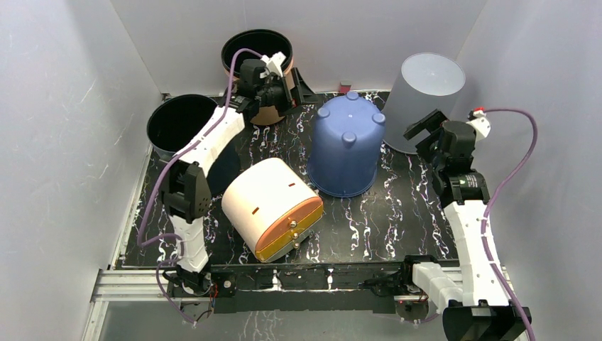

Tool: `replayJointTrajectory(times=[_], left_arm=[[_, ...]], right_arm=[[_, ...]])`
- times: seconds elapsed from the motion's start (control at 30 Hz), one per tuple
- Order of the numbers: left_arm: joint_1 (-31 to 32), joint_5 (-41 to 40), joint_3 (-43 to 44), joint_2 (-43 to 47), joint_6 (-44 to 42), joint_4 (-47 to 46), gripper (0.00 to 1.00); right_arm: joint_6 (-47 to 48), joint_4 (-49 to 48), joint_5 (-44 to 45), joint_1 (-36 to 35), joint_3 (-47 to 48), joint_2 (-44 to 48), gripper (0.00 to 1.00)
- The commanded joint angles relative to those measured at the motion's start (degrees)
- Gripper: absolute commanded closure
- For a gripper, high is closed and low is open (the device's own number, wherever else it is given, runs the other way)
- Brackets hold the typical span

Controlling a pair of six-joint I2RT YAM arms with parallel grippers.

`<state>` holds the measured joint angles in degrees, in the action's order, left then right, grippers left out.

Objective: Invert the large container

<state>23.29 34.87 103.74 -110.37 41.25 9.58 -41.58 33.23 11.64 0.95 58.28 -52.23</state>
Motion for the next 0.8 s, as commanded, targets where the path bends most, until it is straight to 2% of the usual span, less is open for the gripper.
replayJointTrajectory(times=[0.0,0.23,0.47,0.57,0.77], left_arm=[[3.8,0.3,6.3,-3.8,-1.0,0.9,0.02],[14.1,2.2,9.2,-7.2,-1.9,0.9,0.02],[23.9,0.4,3.6,-5.2,4.3,-7.7,0.02],[25.0,1.3,4.0,-5.6,5.4,-8.8,0.02],[23.5,0.3,8.8,-2.0,0.9,-3.1,0.01]], right_arm=[[5.7,-3.2,-2.0,-0.7,7.0,-2.1,0.02],[10.3,-4.2,-2.4,-0.7,13.3,-4.6,0.02],[13.2,-3.0,-1.8,-2.4,17.6,-5.9,0.02],[13.7,-2.9,-3.1,-2.4,18.5,-6.3,0.02],[15.1,-3.4,-8.9,-2.8,19.5,-5.5,0.02]])
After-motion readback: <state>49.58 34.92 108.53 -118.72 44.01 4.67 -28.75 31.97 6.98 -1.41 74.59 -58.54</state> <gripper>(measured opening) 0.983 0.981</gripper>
